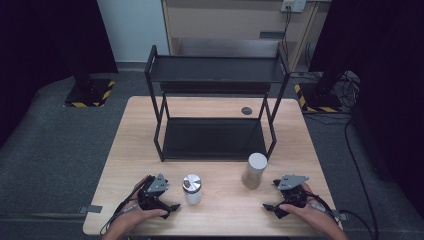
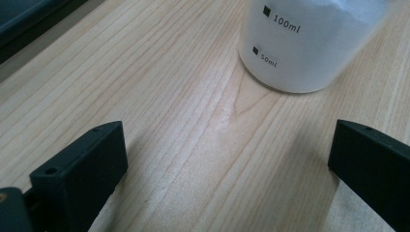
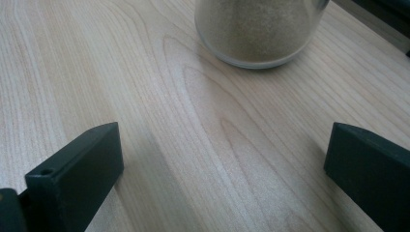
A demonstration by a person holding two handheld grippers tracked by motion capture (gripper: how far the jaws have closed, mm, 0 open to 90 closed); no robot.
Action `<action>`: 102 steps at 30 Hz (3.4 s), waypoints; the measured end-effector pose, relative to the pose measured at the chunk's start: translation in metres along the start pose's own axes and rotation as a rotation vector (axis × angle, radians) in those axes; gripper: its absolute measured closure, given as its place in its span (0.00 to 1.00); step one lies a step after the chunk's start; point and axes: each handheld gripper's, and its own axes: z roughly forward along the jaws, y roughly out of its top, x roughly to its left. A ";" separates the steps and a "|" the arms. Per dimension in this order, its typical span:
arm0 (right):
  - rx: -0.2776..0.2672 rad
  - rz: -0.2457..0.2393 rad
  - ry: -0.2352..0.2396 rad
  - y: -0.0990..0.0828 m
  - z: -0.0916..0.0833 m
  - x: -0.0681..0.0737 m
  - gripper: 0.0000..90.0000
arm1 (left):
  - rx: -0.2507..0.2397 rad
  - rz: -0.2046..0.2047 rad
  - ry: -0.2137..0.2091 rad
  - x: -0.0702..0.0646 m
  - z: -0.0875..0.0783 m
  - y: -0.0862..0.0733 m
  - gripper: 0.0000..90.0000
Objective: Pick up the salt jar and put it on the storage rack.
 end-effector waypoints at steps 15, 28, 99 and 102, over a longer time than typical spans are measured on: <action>-0.001 0.006 -0.007 0.000 0.000 0.002 0.01 | -0.002 0.001 -0.004 0.001 0.000 0.000 0.00; -0.002 0.013 -0.016 -0.001 -0.001 0.004 0.01 | 0.000 0.006 -0.010 0.002 -0.001 0.000 0.00; -0.001 0.019 -0.022 -0.001 -0.001 0.005 0.01 | -0.153 0.035 -0.091 -0.015 0.022 0.023 0.12; -0.001 0.019 -0.022 -0.001 -0.001 0.005 0.01 | -0.153 0.033 -0.101 -0.014 0.024 0.023 0.16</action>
